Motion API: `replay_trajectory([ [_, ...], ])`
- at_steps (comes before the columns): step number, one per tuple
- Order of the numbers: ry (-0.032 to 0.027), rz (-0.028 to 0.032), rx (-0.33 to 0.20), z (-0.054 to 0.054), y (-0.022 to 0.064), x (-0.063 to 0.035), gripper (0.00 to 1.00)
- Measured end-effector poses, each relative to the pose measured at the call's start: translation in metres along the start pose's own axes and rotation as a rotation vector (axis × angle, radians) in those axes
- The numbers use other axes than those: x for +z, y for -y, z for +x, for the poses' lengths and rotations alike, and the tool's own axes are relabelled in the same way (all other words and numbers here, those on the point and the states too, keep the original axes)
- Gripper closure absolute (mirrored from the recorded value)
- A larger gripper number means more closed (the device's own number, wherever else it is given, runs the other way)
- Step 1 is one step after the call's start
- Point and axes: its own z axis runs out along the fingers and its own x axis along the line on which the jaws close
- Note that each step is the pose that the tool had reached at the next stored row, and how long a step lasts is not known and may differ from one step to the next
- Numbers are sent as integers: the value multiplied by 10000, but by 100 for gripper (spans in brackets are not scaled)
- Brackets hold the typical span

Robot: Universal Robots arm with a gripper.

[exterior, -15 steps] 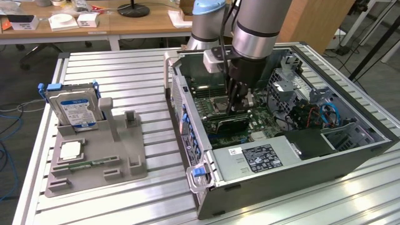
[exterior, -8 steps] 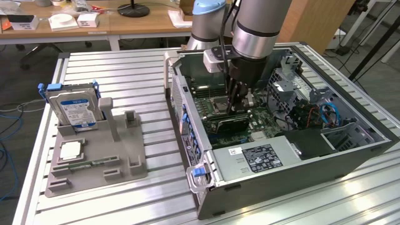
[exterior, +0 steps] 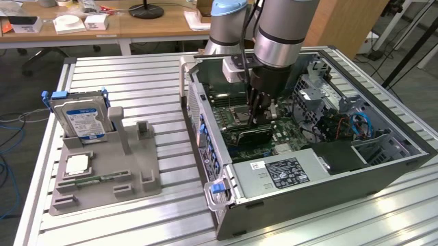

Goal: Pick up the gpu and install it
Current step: 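Press down on the gpu until it lock into place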

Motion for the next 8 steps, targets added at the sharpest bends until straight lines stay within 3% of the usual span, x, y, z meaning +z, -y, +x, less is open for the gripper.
replay_trajectory([
  [8,1,3,1,0,-1,1,89],
])
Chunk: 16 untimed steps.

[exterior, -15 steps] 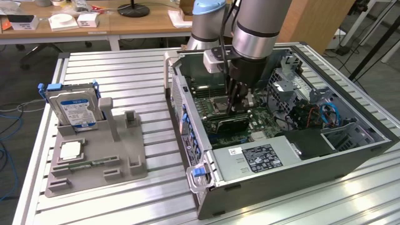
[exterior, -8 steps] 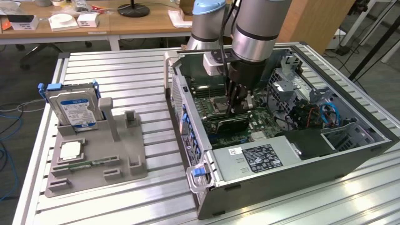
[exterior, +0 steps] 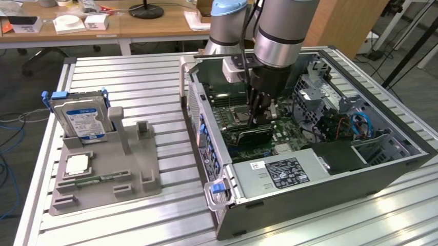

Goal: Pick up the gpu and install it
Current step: 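Press down on the gpu until it lock into place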

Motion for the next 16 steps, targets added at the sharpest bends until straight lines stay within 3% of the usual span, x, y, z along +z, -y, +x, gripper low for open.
replay_trajectory([
  [16,0,0,0,1,-1,115,89],
])
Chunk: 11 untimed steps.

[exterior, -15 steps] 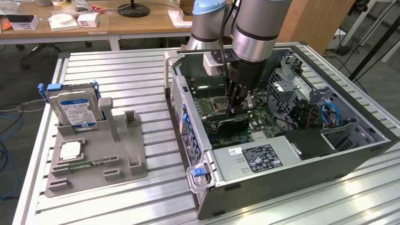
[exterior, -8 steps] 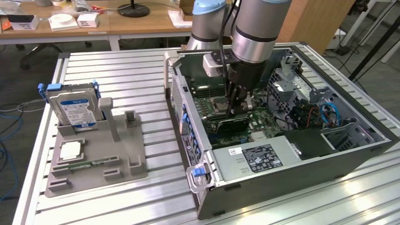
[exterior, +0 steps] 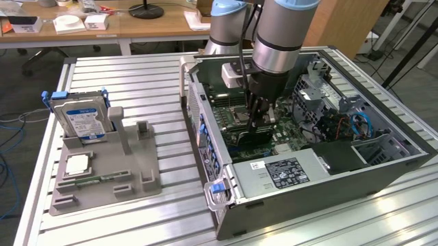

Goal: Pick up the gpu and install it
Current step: 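Press down on the gpu until it lock into place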

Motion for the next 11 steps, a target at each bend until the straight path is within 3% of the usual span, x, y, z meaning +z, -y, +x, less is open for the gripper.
replay_trajectory([
  [11,1,1,-1,-80,-1,6,89],
])
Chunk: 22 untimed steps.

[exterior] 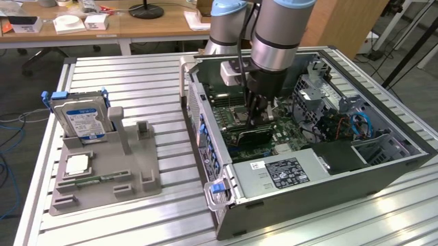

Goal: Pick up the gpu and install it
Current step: 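Press down on the gpu until it lock into place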

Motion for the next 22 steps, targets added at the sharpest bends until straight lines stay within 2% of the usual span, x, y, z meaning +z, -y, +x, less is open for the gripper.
replay_trajectory([
  [7,-1,-1,0,-9,0,4,89],
  [13,0,0,0,-8,-1,103,89],
  [22,-8,-2,0,-8,-1,124,89],
])
